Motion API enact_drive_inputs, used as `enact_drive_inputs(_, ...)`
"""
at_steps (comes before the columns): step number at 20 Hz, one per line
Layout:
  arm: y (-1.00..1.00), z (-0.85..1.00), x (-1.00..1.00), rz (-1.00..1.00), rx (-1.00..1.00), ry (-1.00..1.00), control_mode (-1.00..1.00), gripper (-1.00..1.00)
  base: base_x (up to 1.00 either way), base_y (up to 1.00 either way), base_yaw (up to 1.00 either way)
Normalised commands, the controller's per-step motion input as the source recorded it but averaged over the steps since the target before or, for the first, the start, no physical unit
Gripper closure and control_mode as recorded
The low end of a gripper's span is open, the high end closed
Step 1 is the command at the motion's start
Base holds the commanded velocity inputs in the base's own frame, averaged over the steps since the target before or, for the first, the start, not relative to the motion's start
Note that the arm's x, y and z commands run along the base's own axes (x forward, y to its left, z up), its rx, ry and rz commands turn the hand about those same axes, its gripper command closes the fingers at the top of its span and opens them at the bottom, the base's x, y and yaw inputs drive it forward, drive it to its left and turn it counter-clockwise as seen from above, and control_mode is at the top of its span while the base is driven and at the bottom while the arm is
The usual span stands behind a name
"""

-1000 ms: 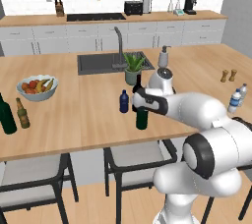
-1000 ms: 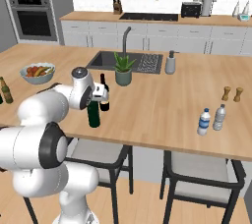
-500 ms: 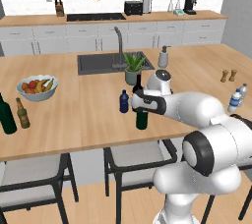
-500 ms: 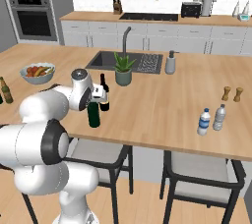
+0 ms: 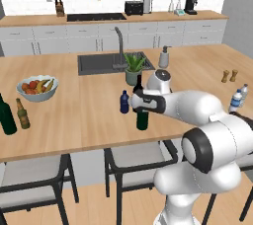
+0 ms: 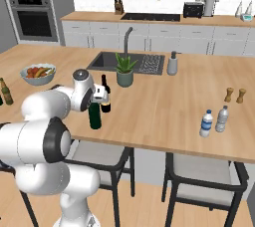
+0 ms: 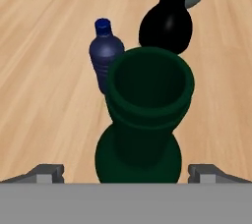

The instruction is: Move the plastic bottles in the middle to the plastics group, and the glass bottles in the middle to the glass group.

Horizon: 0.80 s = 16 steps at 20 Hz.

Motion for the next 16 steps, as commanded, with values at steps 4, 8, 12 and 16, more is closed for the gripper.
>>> enact_drive_inputs(4, 0.00, -0.01, 0.11, 0.00, 0.00, 0.00, -1.00, -1.00, 0.00, 0.00, 0.00)
enact_drive_inputs(8, 0.00, -0.06, 0.11, 0.00, 0.00, 0.00, -1.00, -1.00, 0.00, 0.00, 0.00)
enact_drive_inputs(12, 0.00, -0.06, 0.07, 0.00, 0.00, 0.00, -1.00, -1.00, 0.00, 0.00, 0.00)
enact_drive_inputs(16, 0.00, 0.00, 0.00, 0.00, 0.00, 0.00, -1.00, -1.00, 0.00, 0.00, 0.00)
